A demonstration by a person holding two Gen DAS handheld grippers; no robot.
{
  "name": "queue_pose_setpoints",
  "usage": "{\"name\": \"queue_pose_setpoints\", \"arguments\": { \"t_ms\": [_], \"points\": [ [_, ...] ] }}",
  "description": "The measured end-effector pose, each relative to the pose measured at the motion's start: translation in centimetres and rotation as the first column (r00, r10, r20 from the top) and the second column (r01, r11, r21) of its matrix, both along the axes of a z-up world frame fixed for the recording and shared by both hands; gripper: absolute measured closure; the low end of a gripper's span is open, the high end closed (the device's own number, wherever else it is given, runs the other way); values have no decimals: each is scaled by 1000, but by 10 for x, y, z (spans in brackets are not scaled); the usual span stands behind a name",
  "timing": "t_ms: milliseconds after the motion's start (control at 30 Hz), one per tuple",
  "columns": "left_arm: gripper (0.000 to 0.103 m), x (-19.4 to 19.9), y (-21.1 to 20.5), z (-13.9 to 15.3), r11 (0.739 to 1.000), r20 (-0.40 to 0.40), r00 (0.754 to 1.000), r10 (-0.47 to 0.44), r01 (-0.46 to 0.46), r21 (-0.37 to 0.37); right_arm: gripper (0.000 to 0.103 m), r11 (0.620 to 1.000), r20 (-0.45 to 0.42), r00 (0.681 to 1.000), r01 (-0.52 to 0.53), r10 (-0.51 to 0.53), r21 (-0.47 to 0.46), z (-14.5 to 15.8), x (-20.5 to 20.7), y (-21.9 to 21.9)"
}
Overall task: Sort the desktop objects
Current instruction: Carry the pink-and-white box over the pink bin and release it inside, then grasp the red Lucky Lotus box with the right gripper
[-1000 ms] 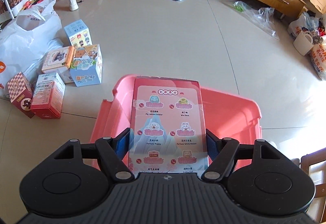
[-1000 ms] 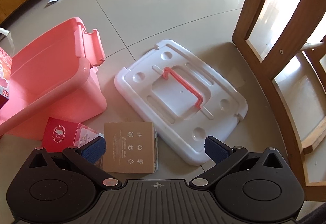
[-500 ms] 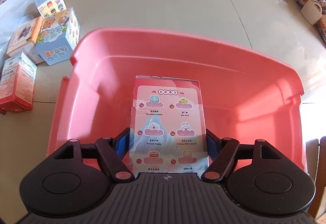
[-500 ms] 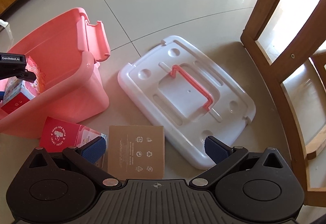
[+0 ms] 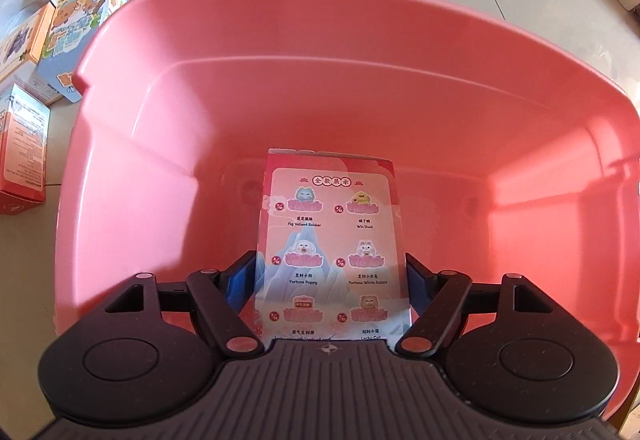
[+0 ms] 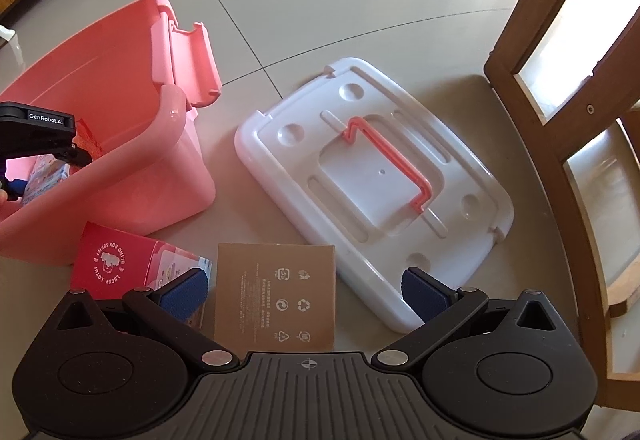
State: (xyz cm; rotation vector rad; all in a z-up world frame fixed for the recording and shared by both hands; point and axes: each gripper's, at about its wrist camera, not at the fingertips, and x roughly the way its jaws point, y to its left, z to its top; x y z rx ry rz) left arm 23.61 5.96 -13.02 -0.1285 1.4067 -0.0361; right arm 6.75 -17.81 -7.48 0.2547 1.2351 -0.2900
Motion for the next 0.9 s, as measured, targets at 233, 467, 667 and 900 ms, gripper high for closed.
{"name": "queue_pose_setpoints", "arguments": {
  "t_ms": [233,467,667,900],
  "points": [
    [24,-3,4,10,999,2,999,39,-39,-27,0,1000,-9,1000,-9,9,7,-3,-1,-2],
    [23,-18,4,46,999,61,998,35,-35,10,0,999,35,999,-39,39,14,7,-2,-8],
    [17,-20,7,108,998,111,992,62,-64,14,0,993,65,992,-110,108,37,22,-4,-12],
    [12,-53,8,160,996,134,991,-29,18,82,0,978,87,982,-175,165,117,39,-4,22]
  ]
}}
